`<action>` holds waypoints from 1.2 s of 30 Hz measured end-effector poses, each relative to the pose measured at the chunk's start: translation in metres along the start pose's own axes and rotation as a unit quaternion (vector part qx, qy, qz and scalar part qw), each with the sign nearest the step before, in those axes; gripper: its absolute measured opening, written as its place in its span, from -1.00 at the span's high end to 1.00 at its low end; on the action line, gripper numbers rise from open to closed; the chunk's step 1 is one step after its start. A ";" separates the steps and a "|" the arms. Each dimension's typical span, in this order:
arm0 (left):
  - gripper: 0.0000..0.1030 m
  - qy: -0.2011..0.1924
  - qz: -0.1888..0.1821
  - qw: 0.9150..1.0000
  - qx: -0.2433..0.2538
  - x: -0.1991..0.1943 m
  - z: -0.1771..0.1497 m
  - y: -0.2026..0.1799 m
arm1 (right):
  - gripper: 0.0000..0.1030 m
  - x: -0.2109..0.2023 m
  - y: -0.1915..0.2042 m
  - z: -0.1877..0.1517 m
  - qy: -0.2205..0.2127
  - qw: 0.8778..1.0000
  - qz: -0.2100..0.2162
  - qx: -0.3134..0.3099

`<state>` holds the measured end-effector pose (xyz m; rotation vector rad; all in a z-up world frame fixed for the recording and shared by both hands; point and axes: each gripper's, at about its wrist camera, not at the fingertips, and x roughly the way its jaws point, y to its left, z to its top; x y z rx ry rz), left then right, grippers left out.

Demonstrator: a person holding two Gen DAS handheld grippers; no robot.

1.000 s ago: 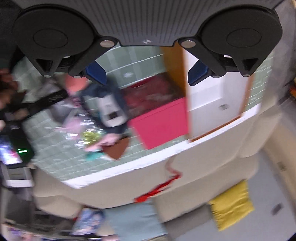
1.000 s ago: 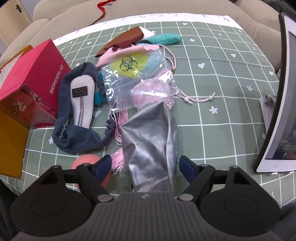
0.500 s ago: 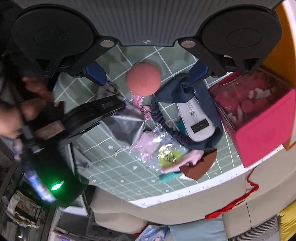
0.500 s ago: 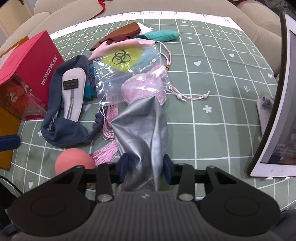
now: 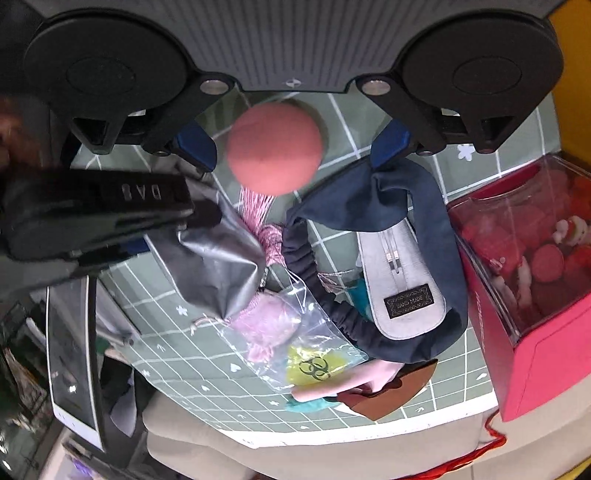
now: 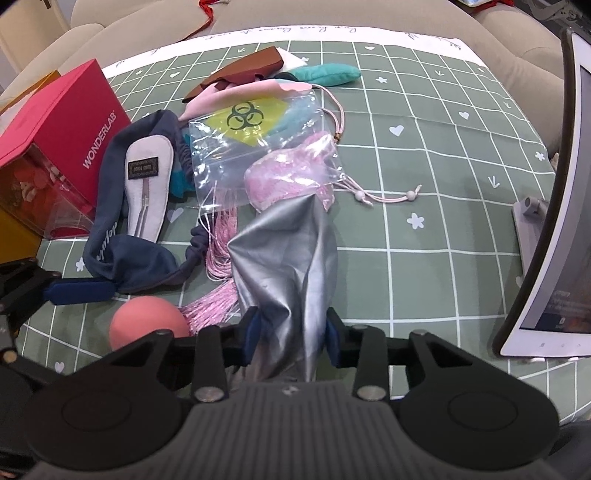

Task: Organize soft objects
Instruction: 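Lift the silver pouch with the right tool while the left tool grasps the pink ball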

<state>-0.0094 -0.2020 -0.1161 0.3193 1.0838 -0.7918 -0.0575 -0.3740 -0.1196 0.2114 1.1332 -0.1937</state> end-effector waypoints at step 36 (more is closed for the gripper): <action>-0.13 -0.075 0.006 0.995 0.065 -0.001 -0.025 -0.020 | 0.90 0.000 -0.015 -0.005 0.001 0.999 -0.016 0.043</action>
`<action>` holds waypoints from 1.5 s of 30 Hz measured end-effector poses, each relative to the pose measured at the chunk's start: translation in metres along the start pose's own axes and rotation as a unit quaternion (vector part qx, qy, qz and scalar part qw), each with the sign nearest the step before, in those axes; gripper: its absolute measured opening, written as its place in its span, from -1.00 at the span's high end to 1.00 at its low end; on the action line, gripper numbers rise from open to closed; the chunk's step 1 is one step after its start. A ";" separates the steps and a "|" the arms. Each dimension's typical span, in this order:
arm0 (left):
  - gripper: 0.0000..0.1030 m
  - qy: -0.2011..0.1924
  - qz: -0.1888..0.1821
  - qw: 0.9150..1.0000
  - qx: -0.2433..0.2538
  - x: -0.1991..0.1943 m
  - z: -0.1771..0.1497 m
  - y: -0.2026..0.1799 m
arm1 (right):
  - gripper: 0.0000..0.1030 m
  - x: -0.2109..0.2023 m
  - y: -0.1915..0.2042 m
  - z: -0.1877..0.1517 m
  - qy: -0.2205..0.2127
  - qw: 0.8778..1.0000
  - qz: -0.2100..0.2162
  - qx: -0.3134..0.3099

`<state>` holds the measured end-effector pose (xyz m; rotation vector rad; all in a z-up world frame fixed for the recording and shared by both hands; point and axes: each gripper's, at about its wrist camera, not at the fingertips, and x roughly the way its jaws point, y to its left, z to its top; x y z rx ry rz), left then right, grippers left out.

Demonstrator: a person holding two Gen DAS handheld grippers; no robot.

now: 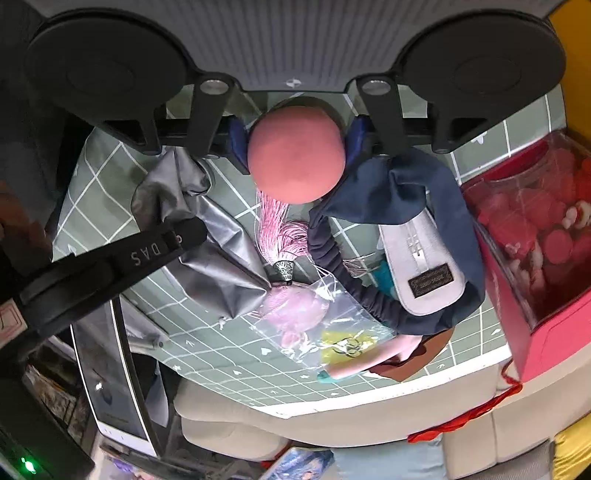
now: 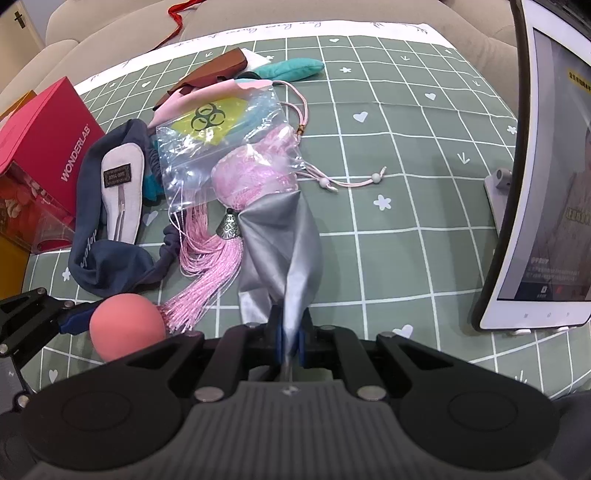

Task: Organize soft objects
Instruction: 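Lift the silver pouch with the right tool while the left tool grasps the pink ball, then carry the pink ball and silver pouch with both tools over the orange box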

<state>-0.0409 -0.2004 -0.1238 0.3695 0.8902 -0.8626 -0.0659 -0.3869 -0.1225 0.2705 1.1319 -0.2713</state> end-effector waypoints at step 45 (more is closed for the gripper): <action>-0.11 0.096 0.007 0.977 -0.193 -0.080 -0.005 0.046 | 0.05 -0.056 0.005 -0.029 -0.052 0.997 0.008 0.059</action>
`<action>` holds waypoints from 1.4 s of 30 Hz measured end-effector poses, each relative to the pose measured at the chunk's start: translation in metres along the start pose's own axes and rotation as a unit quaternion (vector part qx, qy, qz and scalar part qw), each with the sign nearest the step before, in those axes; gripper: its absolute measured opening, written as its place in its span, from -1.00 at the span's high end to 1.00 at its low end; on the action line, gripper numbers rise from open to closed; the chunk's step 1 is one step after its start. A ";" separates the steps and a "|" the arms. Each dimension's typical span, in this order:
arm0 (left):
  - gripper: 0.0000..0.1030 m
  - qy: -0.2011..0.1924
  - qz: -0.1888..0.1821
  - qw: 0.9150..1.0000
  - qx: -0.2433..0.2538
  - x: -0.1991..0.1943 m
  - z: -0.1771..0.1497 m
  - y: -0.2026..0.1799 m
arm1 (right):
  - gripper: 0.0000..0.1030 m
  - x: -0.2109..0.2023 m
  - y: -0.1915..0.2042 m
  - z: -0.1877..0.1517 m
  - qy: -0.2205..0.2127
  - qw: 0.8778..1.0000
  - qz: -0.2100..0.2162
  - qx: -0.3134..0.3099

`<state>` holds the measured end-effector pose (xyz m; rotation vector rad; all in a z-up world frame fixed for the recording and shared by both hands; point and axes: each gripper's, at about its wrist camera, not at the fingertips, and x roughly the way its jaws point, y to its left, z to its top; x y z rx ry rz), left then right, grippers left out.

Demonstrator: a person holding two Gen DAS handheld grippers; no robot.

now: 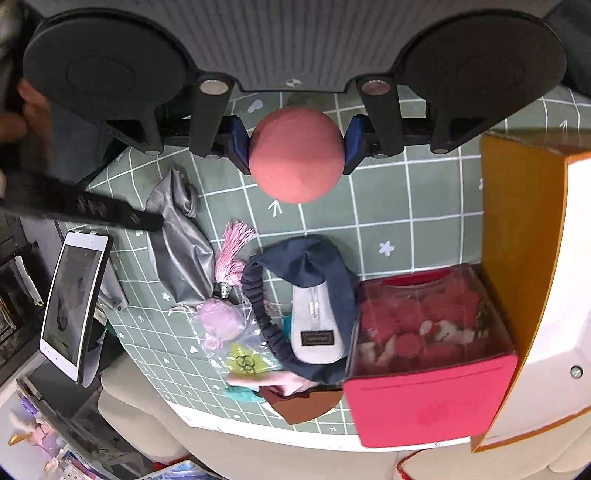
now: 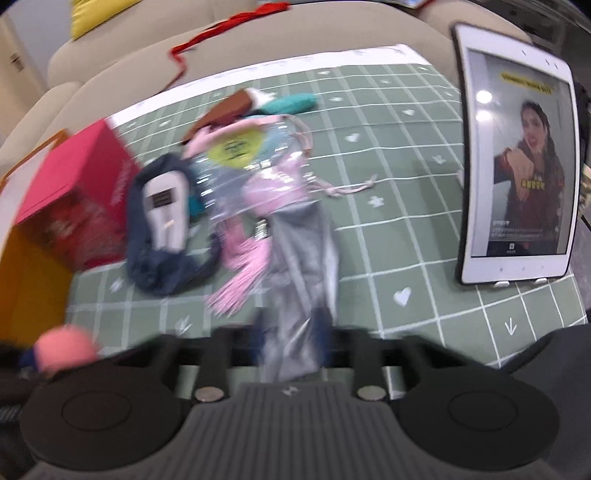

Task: Organize soft objects
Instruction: 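Carry the pink ball and silver pouch with both tools over the orange box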

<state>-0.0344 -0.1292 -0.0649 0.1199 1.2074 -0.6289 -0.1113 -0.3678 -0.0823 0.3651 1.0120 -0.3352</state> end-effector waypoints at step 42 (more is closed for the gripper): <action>-0.12 -0.007 0.014 1.000 -0.011 -0.006 -0.003 0.010 | 1.00 -0.040 0.029 0.000 -0.069 0.997 0.006 -0.030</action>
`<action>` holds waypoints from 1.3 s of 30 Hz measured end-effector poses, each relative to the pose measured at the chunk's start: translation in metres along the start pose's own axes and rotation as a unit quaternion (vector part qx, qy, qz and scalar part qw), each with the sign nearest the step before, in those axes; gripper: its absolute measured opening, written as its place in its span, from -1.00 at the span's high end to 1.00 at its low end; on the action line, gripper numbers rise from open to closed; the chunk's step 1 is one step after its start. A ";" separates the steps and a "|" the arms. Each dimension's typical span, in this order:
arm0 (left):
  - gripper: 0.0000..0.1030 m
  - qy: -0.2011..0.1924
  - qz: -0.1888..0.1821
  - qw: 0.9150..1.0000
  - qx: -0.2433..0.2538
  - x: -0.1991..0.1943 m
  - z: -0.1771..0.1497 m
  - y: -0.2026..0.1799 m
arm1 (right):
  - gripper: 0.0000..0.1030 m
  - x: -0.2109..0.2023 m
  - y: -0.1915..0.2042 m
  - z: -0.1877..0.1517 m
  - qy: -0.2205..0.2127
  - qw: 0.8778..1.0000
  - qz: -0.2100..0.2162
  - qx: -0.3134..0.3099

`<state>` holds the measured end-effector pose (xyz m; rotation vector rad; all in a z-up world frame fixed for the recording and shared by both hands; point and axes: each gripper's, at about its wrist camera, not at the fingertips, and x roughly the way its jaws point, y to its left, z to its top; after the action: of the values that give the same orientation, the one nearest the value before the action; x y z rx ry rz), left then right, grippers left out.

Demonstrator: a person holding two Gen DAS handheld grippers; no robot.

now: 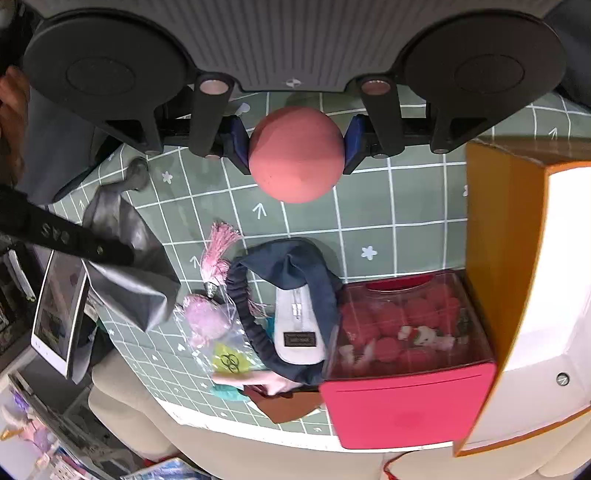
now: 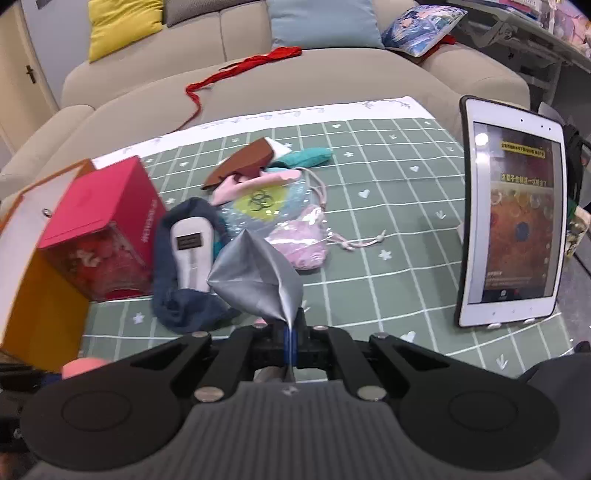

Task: Organize soft objects
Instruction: 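Carry the pink ball and silver pouch with both tools over the orange box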

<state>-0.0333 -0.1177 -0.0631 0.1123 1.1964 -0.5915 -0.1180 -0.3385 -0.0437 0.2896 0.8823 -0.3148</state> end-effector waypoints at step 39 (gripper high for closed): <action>-0.12 -0.179 0.070 0.962 -0.194 -0.130 -0.008 0.140 | 1.00 -0.075 0.209 0.021 -0.015 0.948 0.237 -0.211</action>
<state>-0.0021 0.0522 0.0199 -0.2327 0.9210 -0.2304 -0.0677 -0.1438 0.0523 0.0900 0.8003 0.3170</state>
